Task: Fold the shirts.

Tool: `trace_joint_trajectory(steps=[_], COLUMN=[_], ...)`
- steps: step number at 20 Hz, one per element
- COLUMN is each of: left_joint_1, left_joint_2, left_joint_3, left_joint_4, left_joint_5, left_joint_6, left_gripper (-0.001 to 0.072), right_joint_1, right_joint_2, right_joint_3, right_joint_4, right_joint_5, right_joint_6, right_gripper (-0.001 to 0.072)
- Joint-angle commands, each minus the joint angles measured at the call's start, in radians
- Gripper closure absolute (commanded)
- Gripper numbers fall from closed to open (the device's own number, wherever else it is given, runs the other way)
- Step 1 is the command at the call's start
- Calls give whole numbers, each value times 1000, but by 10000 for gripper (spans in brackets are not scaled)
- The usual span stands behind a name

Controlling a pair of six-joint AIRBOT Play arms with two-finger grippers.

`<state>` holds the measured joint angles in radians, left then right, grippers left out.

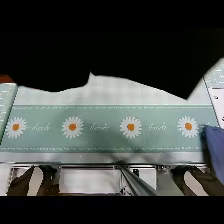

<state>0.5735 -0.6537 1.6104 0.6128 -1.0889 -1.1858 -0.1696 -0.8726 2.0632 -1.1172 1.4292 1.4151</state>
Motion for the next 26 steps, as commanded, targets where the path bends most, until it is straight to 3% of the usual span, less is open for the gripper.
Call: trace_joint_trajectory(steps=[1, 5, 8, 11, 17, 21, 26], left_joint_1=[-72, -325, -421, -422, -447, -496, -499], left_joint_2=[146, 201, 171, 85, -224, -446, -651], left_joint_3=[50, 46, -12, -137, -345, -345, -345], left_joint_4=[388, 760, 836, 829, 639, 602, 553], left_joint_5=[2, -67, -83, -80, 60, 200, 374], left_joint_6=[-107, -221, -235, -268, -297, -319, -402], left_gripper=[676, 676, 676, 676, 676, 676, 675], right_joint_1=[1, 1, 1, 1, 1, 1, 1], right_joint_2=[137, 195, 211, 211, 92, -200, -602], right_joint_3=[20, -32, -185, -408, -843, -859, -692], right_joint_4=[-100, -122, -116, -50, -3, 22, 86], right_joint_5=[73, 200, 306, 300, -52, -280, -410], right_joint_6=[39, 79, 91, 76, -5, -21, -32], right_gripper=[684, 684, 684, 684, 684, 684, 684])
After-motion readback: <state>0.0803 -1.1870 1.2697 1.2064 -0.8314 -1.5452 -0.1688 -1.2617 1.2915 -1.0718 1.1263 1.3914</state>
